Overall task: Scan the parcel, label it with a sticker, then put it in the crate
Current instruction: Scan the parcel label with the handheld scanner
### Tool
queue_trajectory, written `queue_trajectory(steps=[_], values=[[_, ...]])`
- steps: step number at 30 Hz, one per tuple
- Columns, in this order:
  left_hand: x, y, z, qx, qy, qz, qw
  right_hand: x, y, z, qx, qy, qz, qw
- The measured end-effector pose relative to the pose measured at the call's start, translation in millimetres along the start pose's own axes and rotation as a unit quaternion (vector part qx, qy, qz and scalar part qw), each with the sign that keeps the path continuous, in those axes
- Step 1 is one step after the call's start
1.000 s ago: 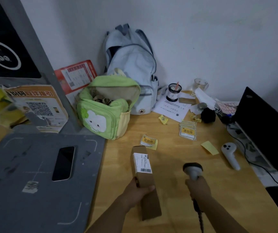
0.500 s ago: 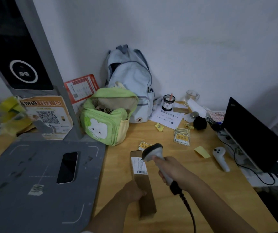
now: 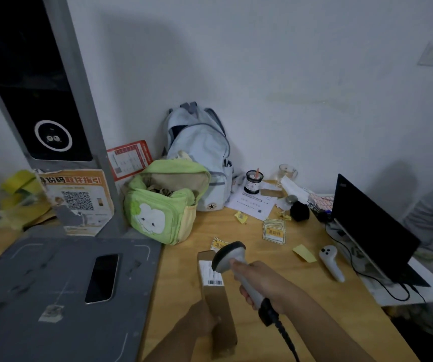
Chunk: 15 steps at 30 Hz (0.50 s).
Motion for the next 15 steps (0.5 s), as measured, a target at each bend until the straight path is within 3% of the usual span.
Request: queue_trajectory(steps=[15], values=[[-3, 11, 2, -0.009, 0.021, 0.011, 1.000, 8, -6, -4, -0.004, -0.015, -0.018, 1.000]])
Point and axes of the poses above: each hand's wrist, its own x-axis towards the middle knuckle, its own z-axis out of the back of the hand, y = z × x, the point moved 3 cm from there along x, towards the middle knuckle, and after that the axes turned 15 degrees about x, right-handed, at the moved point
